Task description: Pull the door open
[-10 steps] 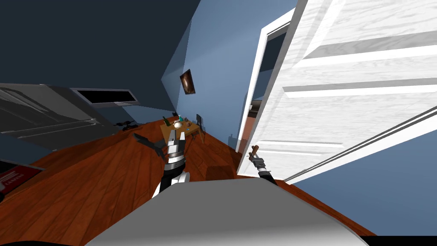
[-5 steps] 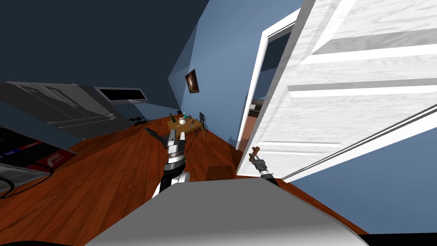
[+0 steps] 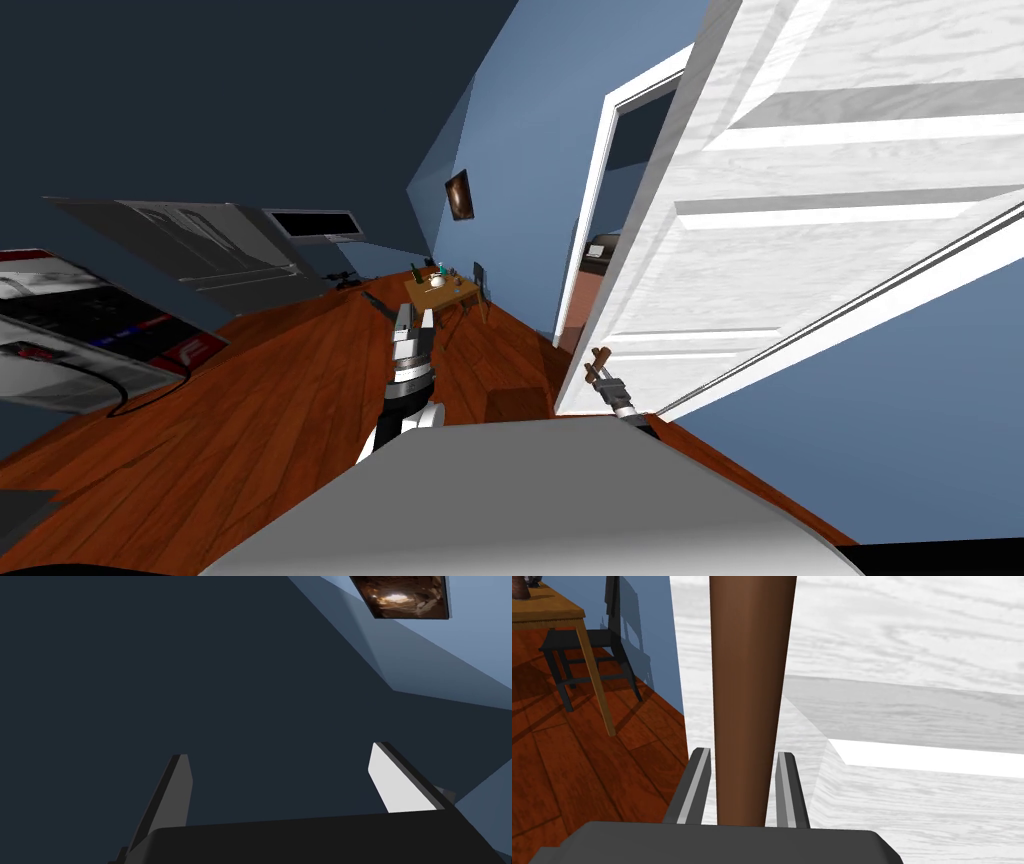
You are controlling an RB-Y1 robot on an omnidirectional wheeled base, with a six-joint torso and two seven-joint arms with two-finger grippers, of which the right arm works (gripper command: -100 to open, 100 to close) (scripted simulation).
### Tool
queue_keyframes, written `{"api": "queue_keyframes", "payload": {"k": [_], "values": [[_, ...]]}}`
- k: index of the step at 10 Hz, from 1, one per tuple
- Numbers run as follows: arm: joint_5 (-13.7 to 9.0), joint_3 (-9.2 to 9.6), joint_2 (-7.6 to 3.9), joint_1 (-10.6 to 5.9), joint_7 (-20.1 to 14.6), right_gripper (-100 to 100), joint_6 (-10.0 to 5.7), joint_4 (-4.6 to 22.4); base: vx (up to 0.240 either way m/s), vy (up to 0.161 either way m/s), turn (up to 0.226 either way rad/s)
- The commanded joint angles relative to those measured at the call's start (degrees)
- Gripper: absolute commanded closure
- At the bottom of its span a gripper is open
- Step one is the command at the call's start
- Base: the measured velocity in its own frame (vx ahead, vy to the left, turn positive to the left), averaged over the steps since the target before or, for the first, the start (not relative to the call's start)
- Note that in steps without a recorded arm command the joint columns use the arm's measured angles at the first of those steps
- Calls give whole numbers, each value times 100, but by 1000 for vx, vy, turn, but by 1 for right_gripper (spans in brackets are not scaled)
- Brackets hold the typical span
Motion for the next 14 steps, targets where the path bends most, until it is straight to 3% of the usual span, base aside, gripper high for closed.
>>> {"api": "queue_keyframes", "payload": {"k": [1, 8, 9, 14], "values": [[40, 55, -45, 23, -76, 100, -119, 45, -218, -79, 150], [211, 291, -258, 149, -383, 100, -571, 209, -202, -60, 121], [200, 275, -233, 118, -360, 100, -535, 224, -82, -31, 29], [216, 462, -348, 160, -511, 100, -853, 414, -193, -62, 157]]}}
